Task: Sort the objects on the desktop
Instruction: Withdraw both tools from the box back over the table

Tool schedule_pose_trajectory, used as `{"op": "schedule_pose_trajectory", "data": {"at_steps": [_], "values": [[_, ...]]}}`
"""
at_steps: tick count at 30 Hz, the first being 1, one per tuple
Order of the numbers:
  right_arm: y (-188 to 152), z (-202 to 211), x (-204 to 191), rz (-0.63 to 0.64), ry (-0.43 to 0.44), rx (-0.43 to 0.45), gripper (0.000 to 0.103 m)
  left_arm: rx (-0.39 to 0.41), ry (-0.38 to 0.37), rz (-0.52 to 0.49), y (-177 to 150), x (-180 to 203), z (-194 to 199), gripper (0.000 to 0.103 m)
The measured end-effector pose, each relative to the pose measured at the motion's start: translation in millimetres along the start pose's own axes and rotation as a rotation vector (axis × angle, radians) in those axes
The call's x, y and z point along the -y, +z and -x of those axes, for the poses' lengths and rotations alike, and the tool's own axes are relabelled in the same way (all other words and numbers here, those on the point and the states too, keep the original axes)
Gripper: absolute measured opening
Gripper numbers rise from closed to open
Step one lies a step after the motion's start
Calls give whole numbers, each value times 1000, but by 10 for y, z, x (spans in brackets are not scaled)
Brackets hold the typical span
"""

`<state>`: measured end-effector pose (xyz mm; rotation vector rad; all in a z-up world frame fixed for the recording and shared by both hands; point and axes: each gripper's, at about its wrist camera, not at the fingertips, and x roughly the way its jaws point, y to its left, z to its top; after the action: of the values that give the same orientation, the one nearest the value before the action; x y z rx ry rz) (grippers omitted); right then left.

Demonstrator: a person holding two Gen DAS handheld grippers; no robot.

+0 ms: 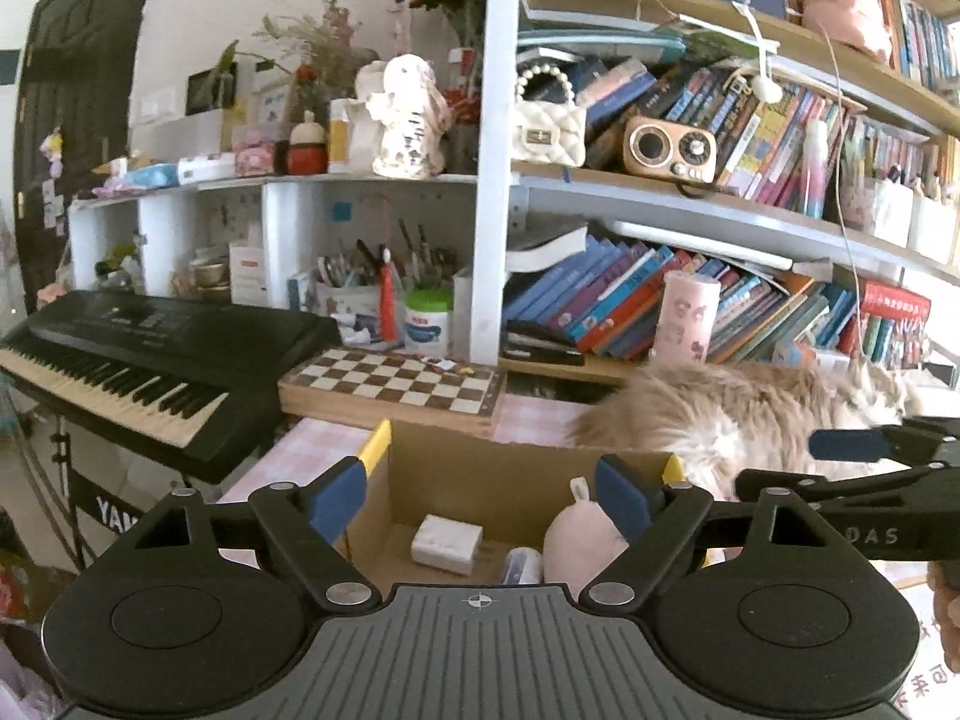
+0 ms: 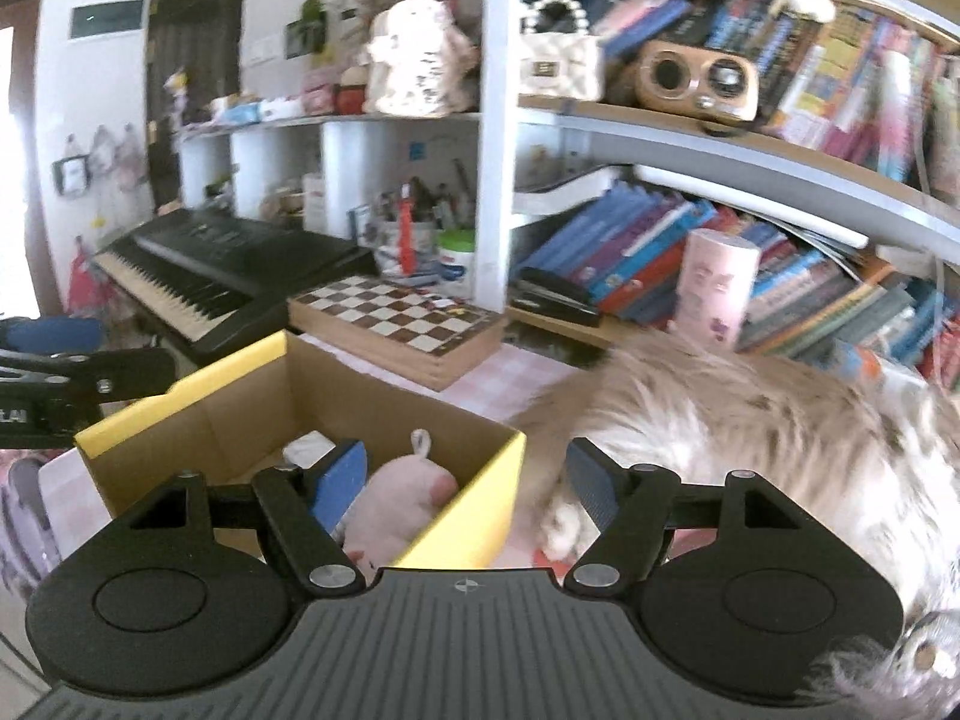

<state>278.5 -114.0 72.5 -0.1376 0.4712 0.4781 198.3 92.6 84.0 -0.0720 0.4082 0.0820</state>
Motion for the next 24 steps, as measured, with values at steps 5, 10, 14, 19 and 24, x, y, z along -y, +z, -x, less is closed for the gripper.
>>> {"op": "schedule_pose_trajectory", "data": {"at_steps": [5, 10, 14, 19, 24], "values": [[-110, 189, -28, -49, -62, 10, 71, 11, 8, 20, -82, -74, 174, 86], [-248, 355, -115, -89, -105, 5, 71, 21, 27, 7, -166, -143, 347, 86], [-360, 501, -222, -105, -126, -1, 71, 20, 33, 23, -229, -227, 487, 86], [-508, 685, -337, -128, -146, -15, 72, 6, 34, 27, -336, -289, 650, 86], [-677, 836, -489, -140, -155, -42, 72, -22, 27, 31, -498, -307, 801, 86]]}}
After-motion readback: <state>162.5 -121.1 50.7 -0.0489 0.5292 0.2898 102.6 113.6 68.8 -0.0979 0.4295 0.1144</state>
